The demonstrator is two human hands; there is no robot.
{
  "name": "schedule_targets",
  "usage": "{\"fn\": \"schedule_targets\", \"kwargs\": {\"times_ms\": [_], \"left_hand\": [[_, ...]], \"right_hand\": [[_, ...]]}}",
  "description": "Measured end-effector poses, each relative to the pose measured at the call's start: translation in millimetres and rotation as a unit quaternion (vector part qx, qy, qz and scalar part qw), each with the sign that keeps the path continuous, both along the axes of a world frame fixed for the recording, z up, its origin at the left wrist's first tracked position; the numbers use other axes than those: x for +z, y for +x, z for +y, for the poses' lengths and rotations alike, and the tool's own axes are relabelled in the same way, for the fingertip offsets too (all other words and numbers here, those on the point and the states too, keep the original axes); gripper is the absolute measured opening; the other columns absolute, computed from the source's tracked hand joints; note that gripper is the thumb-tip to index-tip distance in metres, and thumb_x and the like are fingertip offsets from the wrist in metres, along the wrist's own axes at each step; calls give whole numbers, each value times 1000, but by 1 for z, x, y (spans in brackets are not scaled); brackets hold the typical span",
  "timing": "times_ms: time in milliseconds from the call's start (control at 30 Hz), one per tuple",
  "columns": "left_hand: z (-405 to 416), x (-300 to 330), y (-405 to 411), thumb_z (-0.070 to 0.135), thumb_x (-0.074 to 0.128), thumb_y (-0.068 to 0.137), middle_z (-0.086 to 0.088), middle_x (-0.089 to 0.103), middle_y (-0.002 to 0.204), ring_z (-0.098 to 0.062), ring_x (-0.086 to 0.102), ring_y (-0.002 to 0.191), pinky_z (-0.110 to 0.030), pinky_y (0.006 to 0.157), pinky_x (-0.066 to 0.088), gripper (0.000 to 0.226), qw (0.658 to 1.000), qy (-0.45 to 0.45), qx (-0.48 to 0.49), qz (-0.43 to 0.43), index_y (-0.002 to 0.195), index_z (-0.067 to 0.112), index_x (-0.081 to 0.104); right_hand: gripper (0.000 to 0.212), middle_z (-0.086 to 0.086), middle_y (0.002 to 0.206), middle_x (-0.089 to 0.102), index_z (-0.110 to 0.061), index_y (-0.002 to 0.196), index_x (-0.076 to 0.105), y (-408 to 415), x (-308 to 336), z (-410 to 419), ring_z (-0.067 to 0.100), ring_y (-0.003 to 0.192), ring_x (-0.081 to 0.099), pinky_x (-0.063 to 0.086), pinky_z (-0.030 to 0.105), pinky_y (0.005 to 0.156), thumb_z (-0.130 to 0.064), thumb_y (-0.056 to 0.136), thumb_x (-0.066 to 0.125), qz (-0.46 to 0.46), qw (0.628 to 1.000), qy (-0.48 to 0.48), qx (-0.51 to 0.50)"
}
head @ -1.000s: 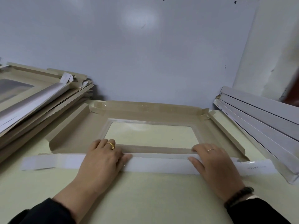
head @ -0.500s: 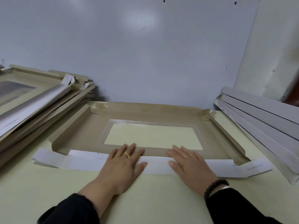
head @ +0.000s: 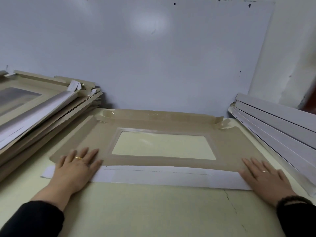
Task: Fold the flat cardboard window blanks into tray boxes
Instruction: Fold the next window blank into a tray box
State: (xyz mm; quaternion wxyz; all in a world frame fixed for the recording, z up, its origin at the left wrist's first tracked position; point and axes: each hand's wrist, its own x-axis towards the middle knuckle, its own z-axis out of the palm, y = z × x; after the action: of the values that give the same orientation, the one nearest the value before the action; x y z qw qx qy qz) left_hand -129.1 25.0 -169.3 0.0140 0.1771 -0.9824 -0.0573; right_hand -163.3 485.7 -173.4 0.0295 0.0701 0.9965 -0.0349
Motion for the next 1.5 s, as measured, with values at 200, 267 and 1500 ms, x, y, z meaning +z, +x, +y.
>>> {"fn": "schedule_targets", "kwargs": {"times_ms": [200, 267, 1500], "left_hand": [[-21, 0, 6, 65, 22, 90, 7, 11, 155, -24, 10, 141, -37, 112, 11, 58, 998, 19, 68, 3, 143, 44, 13], [-20, 1, 6, 64, 24, 89, 6, 19, 152, -23, 13, 138, -37, 110, 13, 57, 997, 1, 76, 13, 141, 41, 22], [-5, 21, 23, 59, 54, 63, 0, 51, 64, -12, 52, 60, -29, 56, 37, 39, 960, 154, -142, 184, 50, 22, 58]], "right_hand": [[59, -10, 156, -6, -35, 147, -1, 4, 1, 18, 15, 144, -1, 6, 36, 114, -55, 94, 18, 2, 998, -22, -59], [61, -7, 156, -3, -31, 147, 2, 3, 1, 17, 16, 144, 0, 7, 35, 114, -55, 94, 20, 12, 997, -15, -72], [28, 1, 67, 54, -16, 64, 58, 21, 20, -16, 19, 71, 51, 40, 34, 65, -33, 87, 59, 192, 966, -144, 97]]}}
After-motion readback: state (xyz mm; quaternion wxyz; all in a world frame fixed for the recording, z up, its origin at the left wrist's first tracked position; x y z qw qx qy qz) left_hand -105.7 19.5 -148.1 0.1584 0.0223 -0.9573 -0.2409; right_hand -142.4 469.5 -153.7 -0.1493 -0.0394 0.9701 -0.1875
